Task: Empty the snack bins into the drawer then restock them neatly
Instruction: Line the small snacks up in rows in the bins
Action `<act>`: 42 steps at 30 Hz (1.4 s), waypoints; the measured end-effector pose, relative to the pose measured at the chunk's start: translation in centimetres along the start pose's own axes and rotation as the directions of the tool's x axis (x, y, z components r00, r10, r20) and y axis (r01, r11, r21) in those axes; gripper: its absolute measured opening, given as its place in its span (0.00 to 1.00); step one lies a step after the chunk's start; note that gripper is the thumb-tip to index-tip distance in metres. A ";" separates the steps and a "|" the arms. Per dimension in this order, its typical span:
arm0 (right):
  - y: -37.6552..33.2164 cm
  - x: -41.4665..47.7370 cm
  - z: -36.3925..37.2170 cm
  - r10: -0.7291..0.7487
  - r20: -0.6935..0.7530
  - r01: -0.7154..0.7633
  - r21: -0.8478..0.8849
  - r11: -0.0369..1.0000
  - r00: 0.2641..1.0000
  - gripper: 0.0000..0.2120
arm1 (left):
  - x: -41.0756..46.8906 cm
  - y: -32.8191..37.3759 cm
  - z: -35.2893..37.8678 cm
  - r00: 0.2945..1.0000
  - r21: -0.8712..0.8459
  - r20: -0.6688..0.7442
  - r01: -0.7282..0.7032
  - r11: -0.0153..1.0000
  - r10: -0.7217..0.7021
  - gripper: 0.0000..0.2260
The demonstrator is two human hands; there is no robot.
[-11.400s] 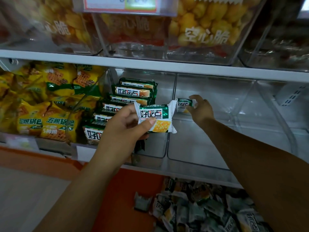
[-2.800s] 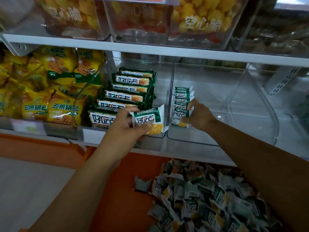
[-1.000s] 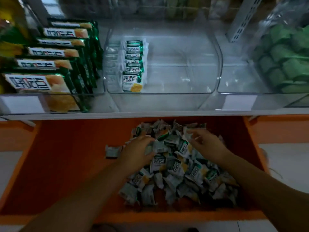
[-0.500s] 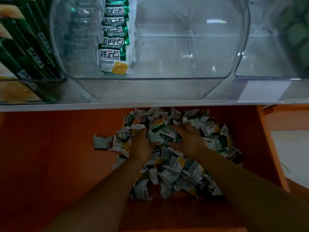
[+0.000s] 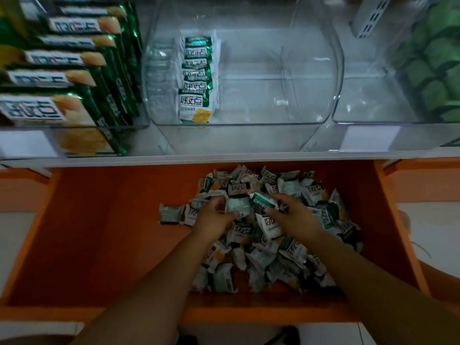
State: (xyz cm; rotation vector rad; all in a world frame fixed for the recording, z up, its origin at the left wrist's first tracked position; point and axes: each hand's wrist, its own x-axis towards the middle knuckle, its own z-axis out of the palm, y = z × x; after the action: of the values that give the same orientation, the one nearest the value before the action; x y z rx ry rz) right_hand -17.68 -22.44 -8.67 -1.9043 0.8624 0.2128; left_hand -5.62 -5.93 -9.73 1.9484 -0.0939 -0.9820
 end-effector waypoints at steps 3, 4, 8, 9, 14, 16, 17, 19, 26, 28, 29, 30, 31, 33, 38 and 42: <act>-2.6 -2.1 -1.4 -0.061 0.056 0.063 -0.035 0.997 0.997 0.23 | -2.1 1.8 -2.3 0.995 0.026 -0.022 -0.102 0.994 0.102 0.23; -3.6 -2.8 -1.8 -0.086 0.081 0.092 -0.078 0.993 0.993 0.23 | -2.9 2.5 -3.2 0.990 0.051 -0.025 -0.138 0.989 0.140 0.23; -8.0 -5.0 -3.2 -0.174 0.152 0.198 -0.158 0.967 0.973 0.20 | -6.0 5.2 -6.4 0.957 0.089 0.007 -0.290 0.953 0.291 0.19; -9.1 -5.6 -3.5 -0.216 0.153 0.240 -0.164 0.957 0.964 0.18 | -6.8 5.8 -7.2 0.943 0.104 0.009 -0.331 0.938 0.332 0.20; -13.8 -7.7 -4.8 -0.364 0.156 0.389 -0.191 0.901 0.918 0.09 | -11.3 8.8 -10.8 0.858 0.218 0.025 -0.506 0.835 0.513 0.27; -15.1 -8.3 -5.0 -0.381 0.175 0.411 -0.196 0.890 0.908 0.09 | -12.5 9.5 -11.7 0.807 0.274 0.041 -0.576 0.770 0.589 0.27; -15.6 -8.6 -5.0 -0.391 0.183 0.424 -0.203 0.883 0.902 0.08 | -12.8 9.8 -12.0 0.781 0.297 0.047 -0.607 0.737 0.623 0.27; -16.7 -9.0 -5.1 -0.412 0.192 0.448 -0.219 0.867 0.891 0.07 | -13.1 10.2 -12.5 0.745 0.335 0.036 -0.637 0.694 0.666 0.27; -18.8 -9.0 -5.0 -0.454 0.183 0.483 -0.173 0.859 0.872 0.08 | -12.8 11.0 -13.7 0.763 0.222 0.023 -0.634 0.740 0.647 0.15; -19.3 -8.7 -4.6 -0.475 0.131 0.490 -0.129 0.862 0.870 0.09 | -13.1 11.6 -13.8 0.784 0.172 0.049 -0.617 0.768 0.619 0.18; -19.6 -8.6 -4.3 -0.485 0.116 0.497 -0.121 0.859 0.867 0.11 | -13.0 11.9 -13.8 0.790 0.172 0.049 -0.609 0.774 0.611 0.19; -19.8 -8.4 -4.0 -0.491 0.113 0.502 -0.125 0.856 0.864 0.14 | -13.0 12.1 -13.8 0.794 0.179 0.039 -0.603 0.778 0.607 0.18; -20.0 -8.2 -3.7 -0.499 0.115 0.511 -0.136 0.849 0.859 0.15 | -12.8 12.3 -13.9 0.797 0.174 0.022 -0.598 0.782 0.604 0.16; -20.4 -8.0 -3.0 -0.536 0.055 0.538 -0.131 0.833 0.842 0.12 | -12.7 12.8 -13.9 0.799 0.131 -0.010 -0.595 0.793 0.601 0.15; -21.4 -7.4 -1.4 -0.536 -0.366 0.567 -0.026 0.823 0.761 0.05 | -12.4 13.1 -13.3 0.842 0.048 -0.077 -0.531 0.846 0.533 0.27; -22.1 -7.3 0.1 -0.514 -0.504 0.593 -0.004 0.805 0.694 0.02 | -12.8 13.2 -13.0 0.856 -0.150 -0.056 -0.516 0.843 0.514 0.15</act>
State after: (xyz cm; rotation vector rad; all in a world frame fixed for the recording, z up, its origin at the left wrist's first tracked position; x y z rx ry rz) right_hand -8.68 -13.32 10.81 -1.9989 0.5413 -0.7227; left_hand -1.61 1.12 11.29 1.6503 -0.4933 -0.5933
